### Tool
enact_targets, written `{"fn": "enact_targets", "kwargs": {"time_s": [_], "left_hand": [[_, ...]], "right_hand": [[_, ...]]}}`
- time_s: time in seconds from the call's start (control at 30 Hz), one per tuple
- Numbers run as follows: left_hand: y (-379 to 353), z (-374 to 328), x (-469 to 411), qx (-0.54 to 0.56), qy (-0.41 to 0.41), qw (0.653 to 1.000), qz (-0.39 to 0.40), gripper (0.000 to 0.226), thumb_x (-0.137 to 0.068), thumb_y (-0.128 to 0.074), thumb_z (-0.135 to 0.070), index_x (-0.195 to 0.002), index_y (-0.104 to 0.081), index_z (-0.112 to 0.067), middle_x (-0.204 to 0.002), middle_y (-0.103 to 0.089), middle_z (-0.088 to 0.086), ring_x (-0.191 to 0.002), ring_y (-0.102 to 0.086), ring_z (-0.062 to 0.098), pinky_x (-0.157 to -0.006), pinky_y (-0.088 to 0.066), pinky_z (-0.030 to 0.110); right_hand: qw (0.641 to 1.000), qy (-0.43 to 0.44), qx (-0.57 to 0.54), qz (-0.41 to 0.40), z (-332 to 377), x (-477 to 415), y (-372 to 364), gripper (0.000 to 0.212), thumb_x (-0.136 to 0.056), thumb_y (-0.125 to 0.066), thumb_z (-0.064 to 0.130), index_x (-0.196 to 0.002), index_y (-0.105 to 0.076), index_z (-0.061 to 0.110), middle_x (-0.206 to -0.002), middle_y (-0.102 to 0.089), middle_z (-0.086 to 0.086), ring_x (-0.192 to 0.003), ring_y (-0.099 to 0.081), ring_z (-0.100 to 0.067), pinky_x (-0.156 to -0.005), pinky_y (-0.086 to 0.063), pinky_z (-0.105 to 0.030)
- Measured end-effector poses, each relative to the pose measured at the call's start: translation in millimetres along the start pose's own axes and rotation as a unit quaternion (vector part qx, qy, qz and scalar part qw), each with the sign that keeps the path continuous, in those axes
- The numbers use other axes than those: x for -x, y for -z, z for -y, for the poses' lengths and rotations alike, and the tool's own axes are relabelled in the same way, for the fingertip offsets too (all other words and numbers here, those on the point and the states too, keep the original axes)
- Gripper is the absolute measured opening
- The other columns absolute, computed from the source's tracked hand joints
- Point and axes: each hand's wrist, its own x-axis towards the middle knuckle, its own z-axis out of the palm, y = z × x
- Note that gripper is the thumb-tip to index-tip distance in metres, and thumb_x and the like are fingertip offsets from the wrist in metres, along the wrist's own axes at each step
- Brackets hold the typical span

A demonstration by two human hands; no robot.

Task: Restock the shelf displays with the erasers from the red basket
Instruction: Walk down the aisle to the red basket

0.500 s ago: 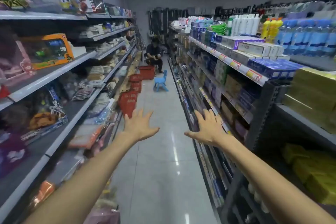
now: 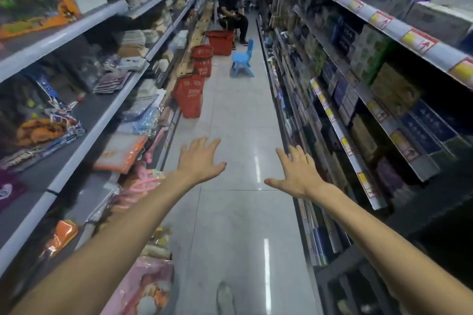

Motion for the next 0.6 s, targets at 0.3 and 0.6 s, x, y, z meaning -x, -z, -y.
{"fn": "enact_targets", "kwargs": {"time_s": [0.3, 0.6], "left_hand": [[-43, 67, -178, 0.019, -0.004, 0.998, 0.055, 0.085, -0.092, -0.055, -0.067, -0.162, -0.023, -0.031, -0.169, -0.023, 0.014, -0.156, -0.020, 0.034, -0.122, -0.019, 0.060], [-10, 130, -365, 0.039, -0.004, 0.998, 0.040, 0.088, -0.093, -0.049, -0.072, -0.164, -0.019, -0.031, -0.170, -0.022, 0.014, -0.156, -0.021, 0.035, -0.124, -0.021, 0.058]], "right_hand": [[0.999, -0.002, 0.005, 0.048, 12, -206, -10, 0.103, -0.089, -0.051, 0.076, -0.165, -0.005, 0.024, -0.172, -0.002, -0.014, -0.158, 0.005, -0.035, -0.126, -0.004, -0.051], [0.999, 0.014, 0.016, 0.050, 31, -395, 17, 0.100, -0.090, -0.048, 0.076, -0.165, -0.007, 0.025, -0.172, -0.003, -0.012, -0.159, 0.004, -0.034, -0.127, -0.004, -0.050]]}}
